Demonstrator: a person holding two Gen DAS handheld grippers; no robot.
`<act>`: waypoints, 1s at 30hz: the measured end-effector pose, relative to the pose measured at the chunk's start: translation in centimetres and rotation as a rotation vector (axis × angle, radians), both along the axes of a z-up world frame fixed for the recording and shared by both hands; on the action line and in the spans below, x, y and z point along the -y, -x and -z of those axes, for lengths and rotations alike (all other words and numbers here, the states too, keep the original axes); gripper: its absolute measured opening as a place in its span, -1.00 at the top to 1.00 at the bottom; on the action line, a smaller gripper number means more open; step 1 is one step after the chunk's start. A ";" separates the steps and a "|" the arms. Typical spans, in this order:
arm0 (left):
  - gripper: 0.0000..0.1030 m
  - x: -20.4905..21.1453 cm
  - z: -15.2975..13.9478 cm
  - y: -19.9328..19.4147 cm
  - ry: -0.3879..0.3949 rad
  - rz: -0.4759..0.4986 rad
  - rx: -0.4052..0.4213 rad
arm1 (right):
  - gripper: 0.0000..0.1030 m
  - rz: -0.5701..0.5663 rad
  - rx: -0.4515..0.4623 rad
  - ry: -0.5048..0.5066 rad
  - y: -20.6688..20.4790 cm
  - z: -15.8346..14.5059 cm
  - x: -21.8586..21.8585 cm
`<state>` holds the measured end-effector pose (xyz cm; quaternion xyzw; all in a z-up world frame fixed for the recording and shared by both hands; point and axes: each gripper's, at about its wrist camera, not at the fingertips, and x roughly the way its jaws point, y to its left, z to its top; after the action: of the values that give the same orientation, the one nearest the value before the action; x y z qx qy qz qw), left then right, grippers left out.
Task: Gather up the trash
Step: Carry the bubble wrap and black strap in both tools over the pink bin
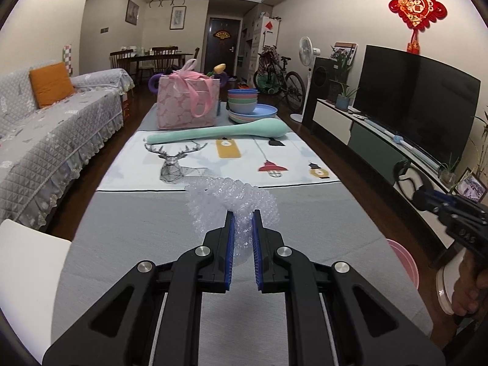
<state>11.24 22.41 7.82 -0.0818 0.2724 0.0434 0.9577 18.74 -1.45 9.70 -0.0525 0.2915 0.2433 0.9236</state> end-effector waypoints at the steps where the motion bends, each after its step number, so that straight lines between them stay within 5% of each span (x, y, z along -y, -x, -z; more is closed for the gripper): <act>1: 0.79 0.4 0.0 0.2 0.004 0.003 0.003 | 0.56 0.008 0.013 -0.002 0.6 -0.3 0.6; 11: 0.79 6.0 1.5 1.7 0.037 0.059 0.003 | 0.56 0.090 0.045 -0.043 4.8 0.1 7.2; 30: 0.79 19.1 2.3 -1.1 0.005 0.283 -0.005 | 0.56 0.338 0.012 -0.056 4.4 3.4 18.9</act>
<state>12.37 3.30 5.53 -0.0448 0.2838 -0.0923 0.9534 14.37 -20.37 6.28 0.0218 0.2839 0.0921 0.9542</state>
